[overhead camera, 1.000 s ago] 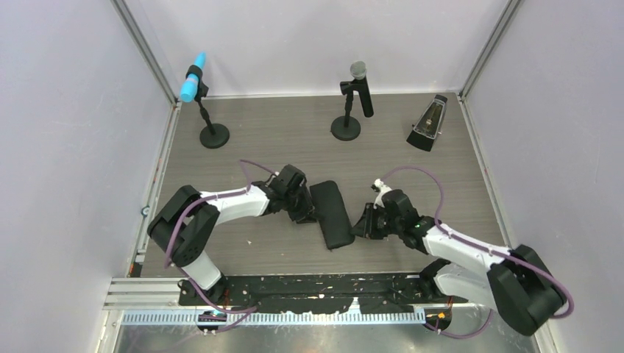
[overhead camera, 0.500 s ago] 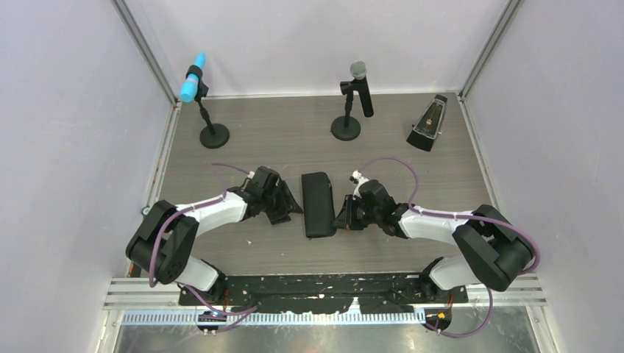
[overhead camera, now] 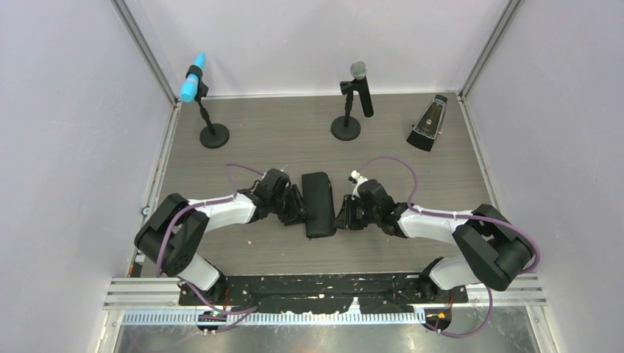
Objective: Sort the hair-cutting tools
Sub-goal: Zip the hairdressing tool bag at the center of the board.
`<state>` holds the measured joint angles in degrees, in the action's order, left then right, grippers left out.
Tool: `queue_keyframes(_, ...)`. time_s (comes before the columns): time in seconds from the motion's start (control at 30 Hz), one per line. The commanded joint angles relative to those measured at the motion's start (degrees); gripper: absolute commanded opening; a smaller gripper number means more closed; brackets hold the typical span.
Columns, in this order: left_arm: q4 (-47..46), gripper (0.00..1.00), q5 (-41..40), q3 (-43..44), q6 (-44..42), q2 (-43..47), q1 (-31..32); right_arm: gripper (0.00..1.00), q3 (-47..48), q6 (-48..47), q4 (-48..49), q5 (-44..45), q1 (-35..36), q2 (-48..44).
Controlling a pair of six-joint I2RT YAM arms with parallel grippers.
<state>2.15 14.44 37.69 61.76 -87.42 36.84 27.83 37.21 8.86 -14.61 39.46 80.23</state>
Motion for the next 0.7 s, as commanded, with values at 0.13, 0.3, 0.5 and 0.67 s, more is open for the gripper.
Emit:
queue_keyframes(0.13, 3.81, 0.28, -4.68, 4.51, 2.29, -3.94, 5.04, 0.28, 2.22, -4.28, -5.77, 12.70, 4.49, -7.36)
queue_keyframes(0.3, 11.08, 0.24, -9.37, 7.37, 4.12, -4.49, 7.77, 0.36, 2.33, -6.68, -11.56, 24.64, 11.08, -15.54)
queue_keyframes(0.5, 19.50, 0.23, -14.82, 11.78, 5.09, -3.81, 10.09, 0.40, 2.95, -11.18, -13.42, 32.33, 20.85, -18.24)
queue_keyframes(0.67, 22.27, 0.23, -16.50, 14.16, 5.63, -3.47, 10.99, 0.42, 5.13, -13.06, -13.06, 35.81, 29.53, -13.26)
